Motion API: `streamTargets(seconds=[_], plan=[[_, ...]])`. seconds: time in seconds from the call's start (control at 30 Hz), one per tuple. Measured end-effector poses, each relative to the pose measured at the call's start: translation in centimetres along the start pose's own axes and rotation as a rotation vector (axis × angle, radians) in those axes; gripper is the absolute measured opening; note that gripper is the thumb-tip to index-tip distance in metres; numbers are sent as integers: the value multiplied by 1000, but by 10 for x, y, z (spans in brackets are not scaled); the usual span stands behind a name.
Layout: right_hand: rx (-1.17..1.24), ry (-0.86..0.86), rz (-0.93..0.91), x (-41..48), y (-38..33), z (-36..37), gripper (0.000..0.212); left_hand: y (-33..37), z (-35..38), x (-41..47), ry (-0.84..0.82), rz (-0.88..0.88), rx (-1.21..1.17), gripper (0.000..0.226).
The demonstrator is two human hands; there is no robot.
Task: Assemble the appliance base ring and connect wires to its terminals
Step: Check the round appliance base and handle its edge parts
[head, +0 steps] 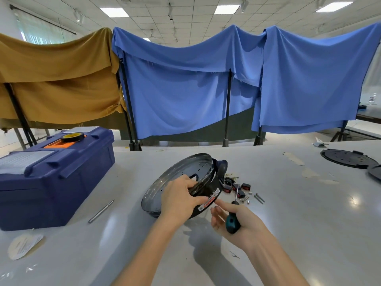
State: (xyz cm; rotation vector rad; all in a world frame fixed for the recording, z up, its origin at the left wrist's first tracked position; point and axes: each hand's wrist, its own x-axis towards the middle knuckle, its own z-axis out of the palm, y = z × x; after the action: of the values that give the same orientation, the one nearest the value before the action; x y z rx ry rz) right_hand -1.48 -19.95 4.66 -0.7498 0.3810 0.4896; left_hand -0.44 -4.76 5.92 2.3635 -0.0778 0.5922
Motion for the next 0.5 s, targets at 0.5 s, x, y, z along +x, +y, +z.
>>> streamTargets(seconds=[0.5], plan=[[360,71,149,8,17,-23,18,1,28,-15,-387,102,312,41]])
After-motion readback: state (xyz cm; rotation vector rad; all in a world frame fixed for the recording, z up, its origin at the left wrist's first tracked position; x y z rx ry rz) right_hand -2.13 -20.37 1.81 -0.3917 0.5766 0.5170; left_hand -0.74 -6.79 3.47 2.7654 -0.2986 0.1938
